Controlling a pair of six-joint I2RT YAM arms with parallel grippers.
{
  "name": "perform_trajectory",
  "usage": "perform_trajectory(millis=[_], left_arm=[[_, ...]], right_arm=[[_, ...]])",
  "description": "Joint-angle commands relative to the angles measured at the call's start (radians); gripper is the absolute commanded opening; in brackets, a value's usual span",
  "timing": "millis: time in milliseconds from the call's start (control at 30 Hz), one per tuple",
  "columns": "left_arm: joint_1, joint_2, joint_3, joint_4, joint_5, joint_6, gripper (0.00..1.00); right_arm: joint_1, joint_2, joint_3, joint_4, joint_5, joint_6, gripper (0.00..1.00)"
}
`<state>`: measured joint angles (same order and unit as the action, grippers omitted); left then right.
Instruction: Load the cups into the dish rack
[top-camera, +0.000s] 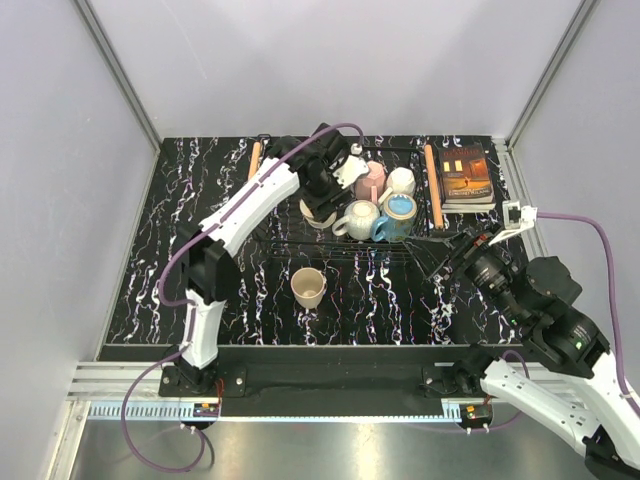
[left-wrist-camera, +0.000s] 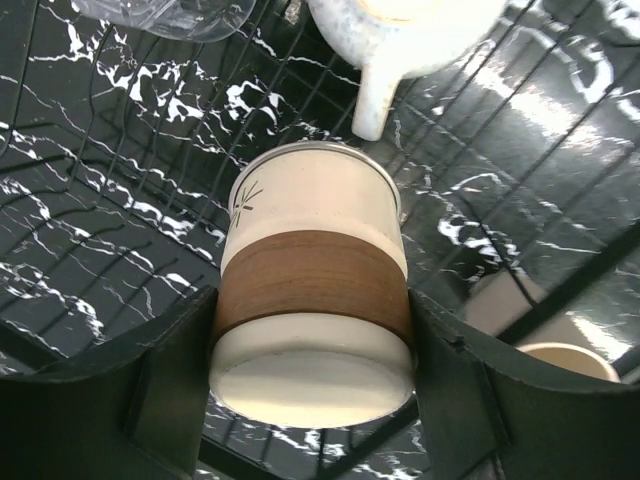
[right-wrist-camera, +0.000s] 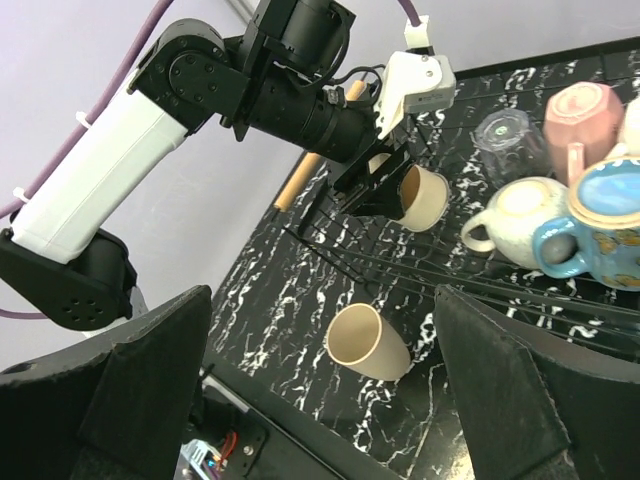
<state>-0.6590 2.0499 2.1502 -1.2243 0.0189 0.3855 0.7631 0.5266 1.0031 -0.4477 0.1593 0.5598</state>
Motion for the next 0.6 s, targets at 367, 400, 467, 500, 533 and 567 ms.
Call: perform_trajectory(millis=[367,400,467,500,533,567], left_arm=[[-0.07,0.058,0.07,-0.02,0.072,0.171,0.0],[-0.071,0.047,0.06,-0.023,0.084,0.18,0.0],[-0.073,0.035,0.034,-0.03,0.118,0.21,0.0],[-0.071,0.024,0.027,-0.033,0.131,0.22,0.0],[-0.073,0.02,0.02,-0.044,0.151,0.237,0.0],[-0.074,0.016,0.011,-0.05,0.162,0.248,0.0]], right_arm=[[-0.004,-0.039,0.003,-0.072,0.098,-0.055,1.0],[-0.004,-0.04,0.003,-0.078,0.1,-0.055,1.0],[-0.004,-0.037,0.003,-0.082,0.102,-0.051,1.0],[-0.004,-0.037,0.003,-0.088,0.102,-0.051,1.0],[-0.004,-0.036,0.003,-0.088,0.1,-0.043,1.0],[-0.004,-0.037,0.003,-0.089,0.101,-0.041,1.0]])
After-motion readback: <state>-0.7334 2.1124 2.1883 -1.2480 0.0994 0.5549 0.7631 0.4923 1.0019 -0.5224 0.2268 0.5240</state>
